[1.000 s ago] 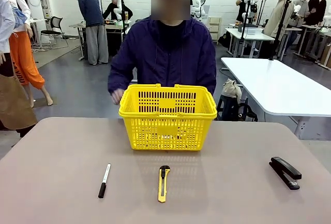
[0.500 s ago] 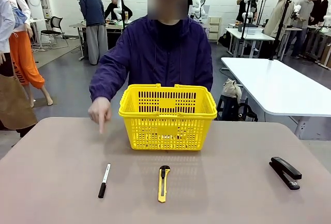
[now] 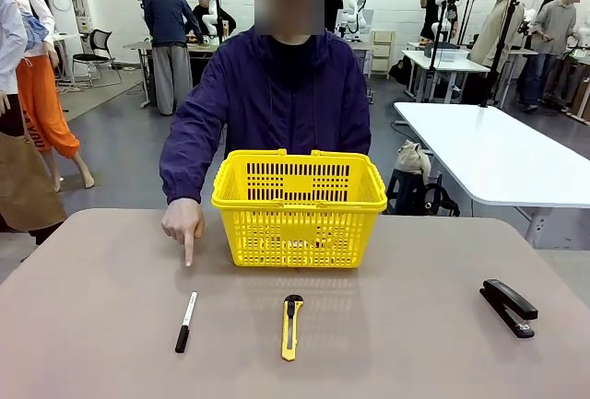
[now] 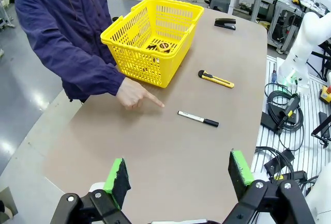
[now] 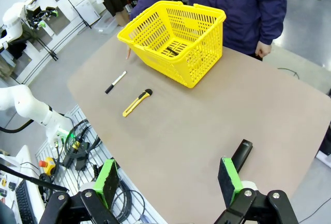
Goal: Place the items the person wants into the basket.
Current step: Pick up the item the person points to and place it in the Market Basket.
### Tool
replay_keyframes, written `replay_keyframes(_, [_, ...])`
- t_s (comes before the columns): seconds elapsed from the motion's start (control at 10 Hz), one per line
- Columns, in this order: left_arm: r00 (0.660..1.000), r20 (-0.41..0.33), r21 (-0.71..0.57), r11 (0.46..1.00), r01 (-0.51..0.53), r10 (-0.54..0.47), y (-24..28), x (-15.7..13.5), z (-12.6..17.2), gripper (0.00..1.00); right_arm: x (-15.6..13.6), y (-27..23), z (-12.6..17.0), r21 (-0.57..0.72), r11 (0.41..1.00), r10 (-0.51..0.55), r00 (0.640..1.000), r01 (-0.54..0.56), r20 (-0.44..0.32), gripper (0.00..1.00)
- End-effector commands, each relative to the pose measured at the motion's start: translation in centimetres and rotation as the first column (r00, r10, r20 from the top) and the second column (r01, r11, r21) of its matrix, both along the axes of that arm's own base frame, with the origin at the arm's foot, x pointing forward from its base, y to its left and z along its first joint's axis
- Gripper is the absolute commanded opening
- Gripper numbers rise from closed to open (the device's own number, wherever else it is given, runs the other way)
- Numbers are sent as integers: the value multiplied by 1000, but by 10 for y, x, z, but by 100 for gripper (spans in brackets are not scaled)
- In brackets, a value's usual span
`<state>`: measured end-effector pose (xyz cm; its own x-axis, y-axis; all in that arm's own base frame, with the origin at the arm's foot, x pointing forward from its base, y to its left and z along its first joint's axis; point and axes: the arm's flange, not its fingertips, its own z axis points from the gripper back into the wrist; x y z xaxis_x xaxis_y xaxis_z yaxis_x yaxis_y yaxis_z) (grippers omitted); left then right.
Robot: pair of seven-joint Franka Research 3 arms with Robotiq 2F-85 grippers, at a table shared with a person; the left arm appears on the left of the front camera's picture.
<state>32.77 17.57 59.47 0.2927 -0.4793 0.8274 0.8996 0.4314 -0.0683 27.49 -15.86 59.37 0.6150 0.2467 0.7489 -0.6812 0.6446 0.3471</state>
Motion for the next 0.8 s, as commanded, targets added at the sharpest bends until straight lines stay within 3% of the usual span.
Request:
replay_keyframes(0.0, [1000,25,-13,1000,12,-12,-1,-2,-2,100,1,0,0,14,1000,5,1000,-6,4,100])
replay_keyframes(0.1, [1000,0,0,1000,0,0,0,0,0,100,1,0,0,14,1000,5,1000,-6,4,100])
replay_keyframes(0.3, [991,-93,215,974,-75,97,-98,-5,-3,100,1,0,0,14,1000,5,1000,-6,4,100])
replay_keyframes(0.4, [982,-125,320,943,-95,141,-135,19,-1,100,1,0,0,14,1000,5,1000,-6,4,100])
replay_keyframes(0.5, [966,-179,413,905,-96,184,-174,30,-12,100,1,0,0,14,1000,5,1000,-6,4,100])
replay_keyframes(0.7, [910,-222,530,827,-189,350,-237,17,-60,100,1,0,0,14,1000,5,1000,-6,4,100])
